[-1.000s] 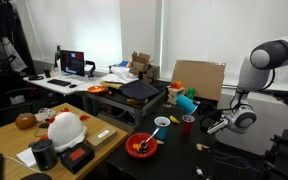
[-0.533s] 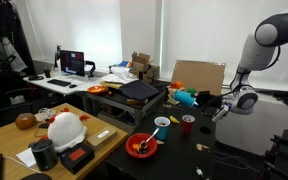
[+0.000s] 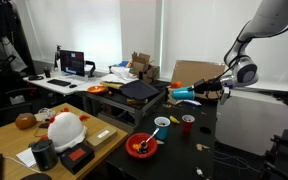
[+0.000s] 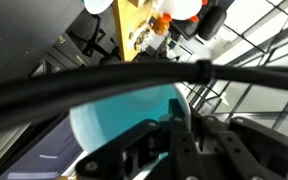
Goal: Pour the things in the blue cup into the red cup
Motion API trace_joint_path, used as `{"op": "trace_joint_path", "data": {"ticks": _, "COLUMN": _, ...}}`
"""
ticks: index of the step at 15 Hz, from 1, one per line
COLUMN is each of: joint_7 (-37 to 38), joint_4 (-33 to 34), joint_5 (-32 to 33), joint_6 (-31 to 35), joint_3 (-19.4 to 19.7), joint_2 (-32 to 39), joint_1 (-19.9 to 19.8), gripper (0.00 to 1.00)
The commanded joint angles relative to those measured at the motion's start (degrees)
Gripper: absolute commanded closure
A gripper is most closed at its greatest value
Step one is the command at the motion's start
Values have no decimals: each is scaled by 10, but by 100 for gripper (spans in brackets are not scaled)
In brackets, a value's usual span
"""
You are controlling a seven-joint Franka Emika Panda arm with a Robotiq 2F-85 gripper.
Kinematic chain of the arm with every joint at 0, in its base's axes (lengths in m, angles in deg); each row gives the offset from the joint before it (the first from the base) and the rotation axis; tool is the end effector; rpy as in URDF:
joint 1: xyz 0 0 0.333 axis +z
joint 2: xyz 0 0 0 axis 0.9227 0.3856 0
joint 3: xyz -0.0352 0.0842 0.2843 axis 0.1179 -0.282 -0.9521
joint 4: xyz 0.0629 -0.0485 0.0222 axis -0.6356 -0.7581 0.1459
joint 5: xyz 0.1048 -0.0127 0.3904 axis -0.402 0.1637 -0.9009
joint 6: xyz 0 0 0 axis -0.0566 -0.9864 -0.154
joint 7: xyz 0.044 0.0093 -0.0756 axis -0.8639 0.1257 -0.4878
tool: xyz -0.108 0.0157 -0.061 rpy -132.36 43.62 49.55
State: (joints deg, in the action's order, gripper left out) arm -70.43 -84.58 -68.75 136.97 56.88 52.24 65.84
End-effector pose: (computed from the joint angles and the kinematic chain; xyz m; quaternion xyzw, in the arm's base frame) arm 0.5050 -0.1933 0.1130 -0.7982 0.0802 -0.4036 0.4400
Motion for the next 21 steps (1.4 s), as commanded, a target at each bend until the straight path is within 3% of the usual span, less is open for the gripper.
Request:
{"op": "trace_joint_path", "data": {"ticks": 1, "joint_7": 46, "joint_4": -48, "joint_5": 65, "joint_6": 158, "joint_3": 32, "joint_2": -113, "joint_1": 97, "gripper": 99}}
{"op": "trace_joint_path", "data": {"ticks": 5, "joint_7": 134, "joint_4": -54, "joint_5": 199, "joint_6": 330, "joint_3": 35, "joint_2": -182, "joint_1": 187, "gripper": 99}}
{"op": "trace_joint_path", "data": {"ticks": 10, "joint_7": 319, "joint_4": -73, "joint_5": 454, "joint_6": 472, "joint_3": 58, "joint_2": -223, "joint_1": 284, "gripper": 99}}
{"op": "trace_joint_path", "data": {"ticks": 17, "joint_7": 558, "joint_4": -97, "joint_5": 825, "joint_6": 497, "joint_3": 193, "joint_2": -245, "joint_1": 437, "gripper": 99}}
{"op": "trace_joint_path", "data": {"ticks": 21, "joint_7": 645, "joint_4": -110, "joint_5": 979, "joint_6": 488, "joint_3": 237, "joint_2": -276, "joint_1": 504, "gripper": 99}}
